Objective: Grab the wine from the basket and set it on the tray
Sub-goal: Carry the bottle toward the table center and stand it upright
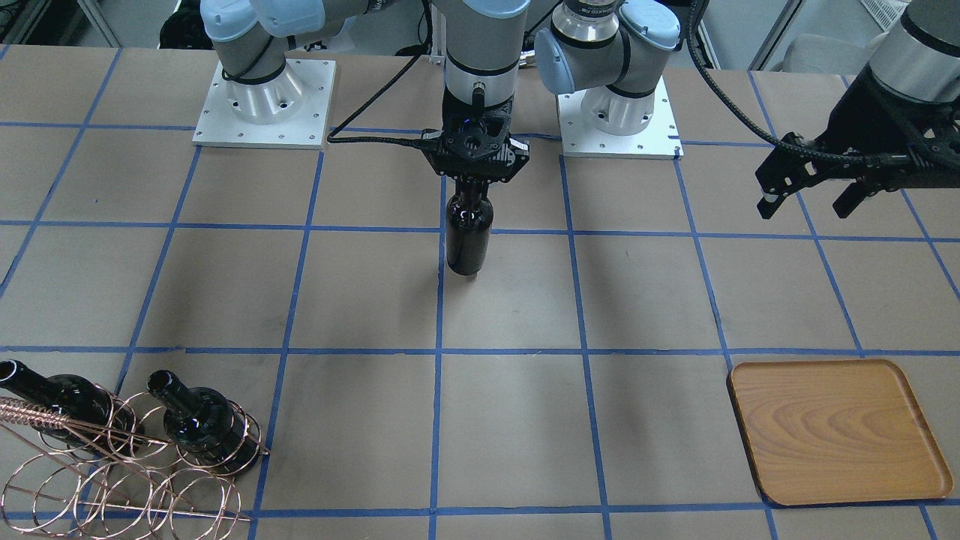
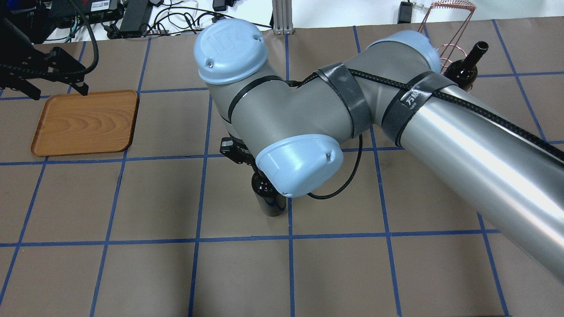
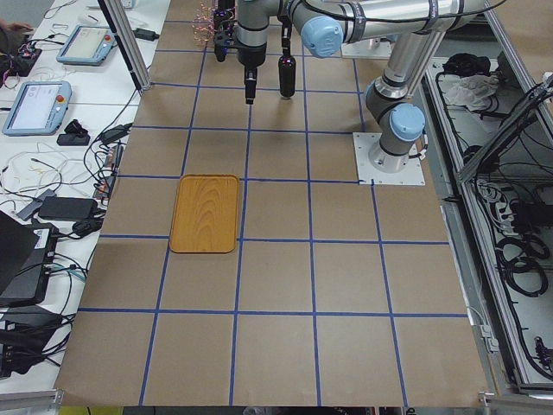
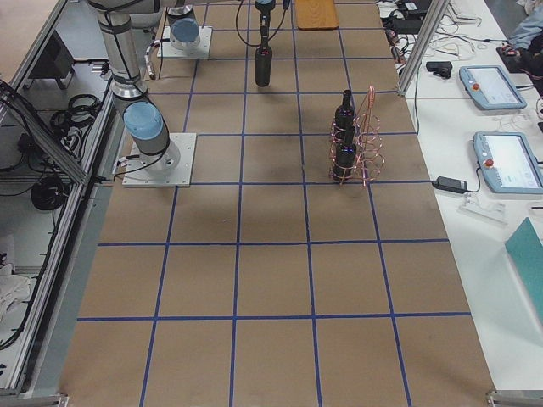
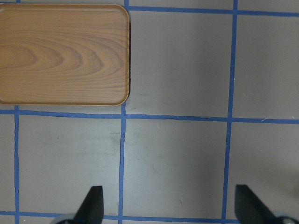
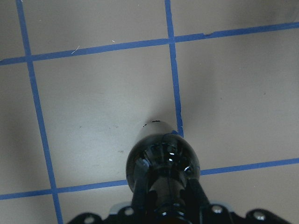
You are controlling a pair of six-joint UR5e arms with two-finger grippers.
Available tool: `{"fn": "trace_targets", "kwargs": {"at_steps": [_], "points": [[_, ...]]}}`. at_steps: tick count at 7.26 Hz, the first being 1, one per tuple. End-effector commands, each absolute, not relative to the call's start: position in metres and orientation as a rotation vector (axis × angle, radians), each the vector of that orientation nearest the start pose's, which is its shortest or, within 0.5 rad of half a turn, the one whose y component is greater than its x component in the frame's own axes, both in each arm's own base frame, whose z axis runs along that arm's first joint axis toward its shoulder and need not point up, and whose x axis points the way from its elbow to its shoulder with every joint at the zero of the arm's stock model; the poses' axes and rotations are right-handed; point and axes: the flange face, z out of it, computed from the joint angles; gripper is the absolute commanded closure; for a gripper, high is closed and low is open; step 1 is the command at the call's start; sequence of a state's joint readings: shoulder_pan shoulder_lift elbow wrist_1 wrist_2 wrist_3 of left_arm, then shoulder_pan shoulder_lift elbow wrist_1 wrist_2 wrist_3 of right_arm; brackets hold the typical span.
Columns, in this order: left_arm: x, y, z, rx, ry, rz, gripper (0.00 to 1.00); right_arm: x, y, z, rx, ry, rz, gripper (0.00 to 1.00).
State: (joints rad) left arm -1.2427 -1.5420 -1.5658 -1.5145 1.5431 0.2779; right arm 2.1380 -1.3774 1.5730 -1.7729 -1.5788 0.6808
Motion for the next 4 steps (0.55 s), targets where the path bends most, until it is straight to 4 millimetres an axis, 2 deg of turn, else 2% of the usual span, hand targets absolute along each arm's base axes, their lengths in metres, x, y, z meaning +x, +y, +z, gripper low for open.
{"fn": "trace_targets", "kwargs": {"at_steps": [1, 4], "points": [[0.0232, -0.5034, 0.5121, -0.063, 3.136, -0.148, 0.0, 0.4208, -0.4041, 0.4041, 0.178, 3.138, -0.02, 1.0], [0.0207, -0.5039, 0.5106, -0.058, 3.14, -0.145, 0.0, 0.4221, -0.4055, 0.4058, 0.183, 3.128, -0.033, 0.98]]}}
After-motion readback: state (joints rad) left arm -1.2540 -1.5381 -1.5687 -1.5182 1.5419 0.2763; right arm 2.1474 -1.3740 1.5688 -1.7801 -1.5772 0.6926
